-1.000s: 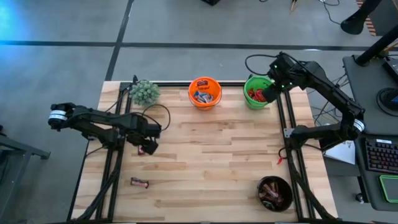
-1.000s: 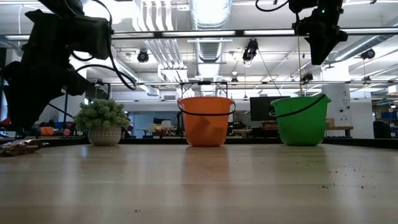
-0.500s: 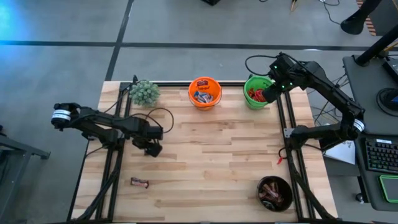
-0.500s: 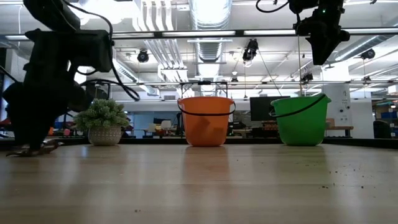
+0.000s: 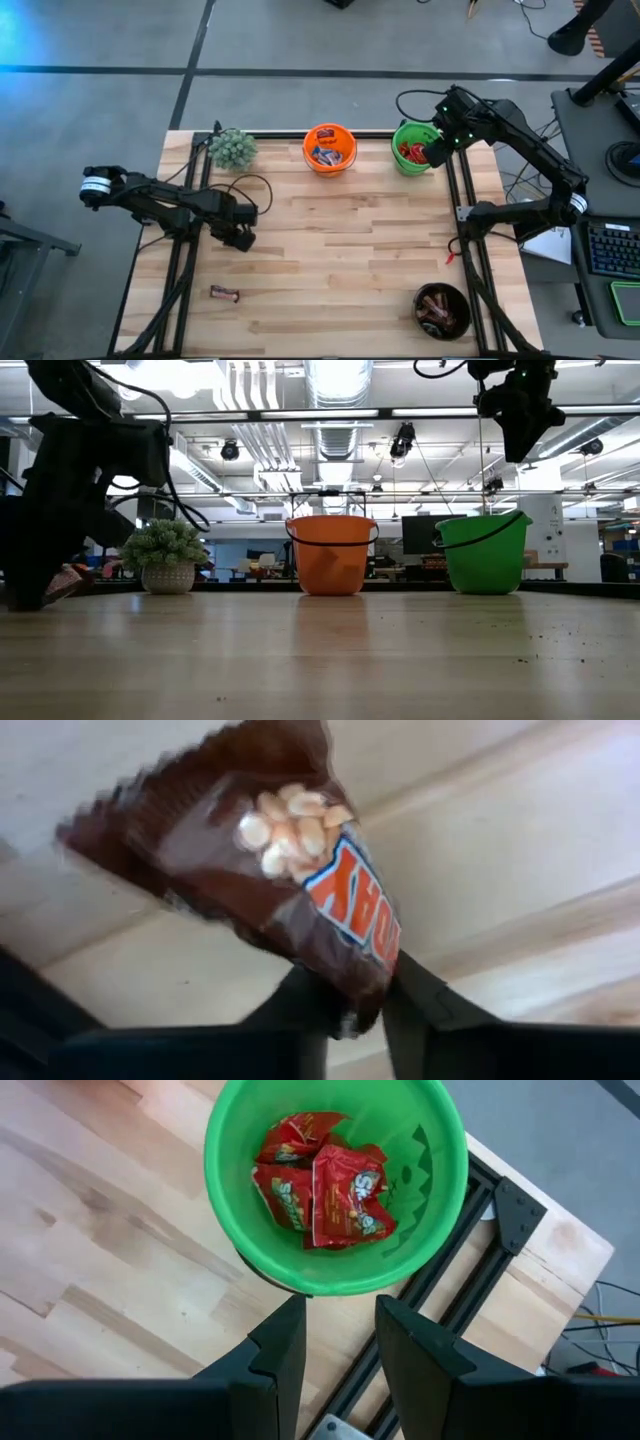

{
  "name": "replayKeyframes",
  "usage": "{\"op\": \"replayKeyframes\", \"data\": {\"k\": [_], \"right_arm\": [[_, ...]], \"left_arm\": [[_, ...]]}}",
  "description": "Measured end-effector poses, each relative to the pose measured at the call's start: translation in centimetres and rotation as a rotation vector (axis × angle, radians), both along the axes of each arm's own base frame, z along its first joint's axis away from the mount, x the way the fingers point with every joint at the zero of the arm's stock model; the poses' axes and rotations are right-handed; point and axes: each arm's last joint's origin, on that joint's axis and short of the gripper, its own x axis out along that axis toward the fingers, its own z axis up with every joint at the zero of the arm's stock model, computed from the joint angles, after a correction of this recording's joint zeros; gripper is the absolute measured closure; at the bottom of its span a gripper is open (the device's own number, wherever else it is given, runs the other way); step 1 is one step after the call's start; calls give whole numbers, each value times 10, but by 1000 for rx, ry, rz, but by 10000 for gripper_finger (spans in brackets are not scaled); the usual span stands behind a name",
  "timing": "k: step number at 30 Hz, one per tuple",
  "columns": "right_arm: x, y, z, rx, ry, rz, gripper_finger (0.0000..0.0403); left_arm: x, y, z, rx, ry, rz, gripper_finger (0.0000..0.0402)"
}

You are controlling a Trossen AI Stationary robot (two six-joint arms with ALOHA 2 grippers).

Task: Organize candy in baskets
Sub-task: Put the brown chocolate bar into the black bucket

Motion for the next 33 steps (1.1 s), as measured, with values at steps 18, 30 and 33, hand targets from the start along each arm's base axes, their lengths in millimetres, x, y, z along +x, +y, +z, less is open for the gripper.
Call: {"op": "replayKeyframes", "data": {"k": [18, 30, 33], "right_arm": [[9, 2, 1, 114, -189, 226, 289], [32, 0, 16, 263, -707, 533, 289], [35, -2, 18, 232, -728, 558, 289]], "left_arm": [[40, -1, 48, -29, -235, -152, 397], [78, 6, 117, 180, -517, -336, 399], [83, 10, 136, 216, -579, -369, 399]]}}
